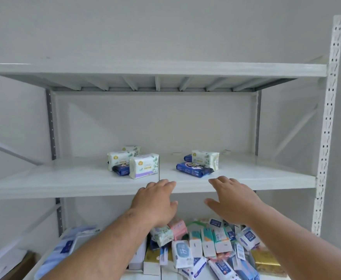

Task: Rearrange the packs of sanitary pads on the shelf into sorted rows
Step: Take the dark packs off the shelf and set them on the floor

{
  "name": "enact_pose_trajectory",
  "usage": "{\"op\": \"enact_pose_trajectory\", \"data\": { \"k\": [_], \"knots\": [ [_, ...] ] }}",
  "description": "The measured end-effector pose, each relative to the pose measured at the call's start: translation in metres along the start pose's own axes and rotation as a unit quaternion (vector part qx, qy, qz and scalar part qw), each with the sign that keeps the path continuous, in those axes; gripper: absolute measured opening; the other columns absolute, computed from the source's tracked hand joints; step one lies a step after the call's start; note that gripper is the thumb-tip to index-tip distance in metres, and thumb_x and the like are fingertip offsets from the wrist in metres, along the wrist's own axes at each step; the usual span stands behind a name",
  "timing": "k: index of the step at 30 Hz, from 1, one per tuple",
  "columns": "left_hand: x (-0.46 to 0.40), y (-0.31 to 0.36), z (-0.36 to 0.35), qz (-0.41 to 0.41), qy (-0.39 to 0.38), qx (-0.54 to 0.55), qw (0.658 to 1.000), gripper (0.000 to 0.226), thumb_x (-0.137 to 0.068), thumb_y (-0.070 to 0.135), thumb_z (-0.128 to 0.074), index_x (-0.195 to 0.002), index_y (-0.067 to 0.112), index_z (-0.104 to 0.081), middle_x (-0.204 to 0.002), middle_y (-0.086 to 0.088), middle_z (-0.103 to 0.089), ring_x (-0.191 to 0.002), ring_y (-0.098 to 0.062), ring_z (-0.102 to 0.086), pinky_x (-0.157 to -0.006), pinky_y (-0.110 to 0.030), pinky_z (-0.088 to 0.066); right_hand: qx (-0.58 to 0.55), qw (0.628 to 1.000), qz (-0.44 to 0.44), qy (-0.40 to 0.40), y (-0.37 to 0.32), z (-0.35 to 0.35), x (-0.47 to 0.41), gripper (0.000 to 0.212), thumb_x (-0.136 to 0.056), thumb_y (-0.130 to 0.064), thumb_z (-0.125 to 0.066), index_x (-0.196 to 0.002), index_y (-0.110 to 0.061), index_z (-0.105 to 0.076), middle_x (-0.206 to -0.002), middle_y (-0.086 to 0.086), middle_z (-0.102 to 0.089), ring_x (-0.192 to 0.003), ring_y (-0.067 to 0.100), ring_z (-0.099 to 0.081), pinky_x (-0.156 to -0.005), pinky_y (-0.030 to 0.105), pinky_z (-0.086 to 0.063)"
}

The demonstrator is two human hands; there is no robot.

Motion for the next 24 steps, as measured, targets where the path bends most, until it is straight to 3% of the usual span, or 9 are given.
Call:
{"op": "enact_pose_trajectory", "data": {
  "k": [12, 18, 24],
  "knots": [
    [-0.096, -0.005, 0.011, -0.007, 0.015, 0.003, 1.000, 0.060, -0.100, 0.040, -0.040, -0.154, 0.029, -0.019, -0.161, 0.009, -0.019, -0.145, -0.019, -0.024, -0.115, -0.042, -0.029, -0.006, 1.000, -0.010, 0.008, 0.027, -0.023, -0.071, 0.061, -0.098, -0.060, -0.035, -0.149, -0.026, -0.034, -0.146, -0.003, -0.045, -0.130, 0.020, -0.045, -0.105, 0.039, -0.042],
    [-0.201, -0.044, 0.009, -0.019, 0.028, 0.013, 0.999, 0.059, -0.097, 0.037, -0.042, -0.152, 0.028, -0.024, -0.159, 0.008, -0.024, -0.142, -0.022, -0.030, -0.112, -0.044, -0.034, -0.007, 0.999, -0.041, 0.019, 0.037, -0.042, -0.135, 0.057, -0.098, -0.059, -0.034, -0.147, -0.030, -0.038, -0.146, -0.007, -0.045, -0.128, 0.018, -0.045, -0.101, 0.036, -0.043],
    [-0.328, -0.079, -0.006, -0.048, -0.015, 0.027, 0.998, 0.059, -0.096, 0.036, -0.044, -0.152, 0.034, -0.024, -0.160, 0.010, -0.021, -0.143, -0.022, -0.031, -0.114, -0.044, -0.033, -0.008, 0.997, -0.079, 0.026, 0.043, -0.062, -0.213, 0.047, -0.099, -0.055, -0.036, -0.138, -0.033, -0.049, -0.135, -0.008, -0.054, -0.118, 0.016, -0.049, -0.091, 0.033, -0.049]
  ]
}}
Point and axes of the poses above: each hand's wrist, its own x-axis away from the middle knuckle, its own z-axis out of the back of the hand, y = z × x, the point moved 3 cm from there along -x, towards the middle knuckle
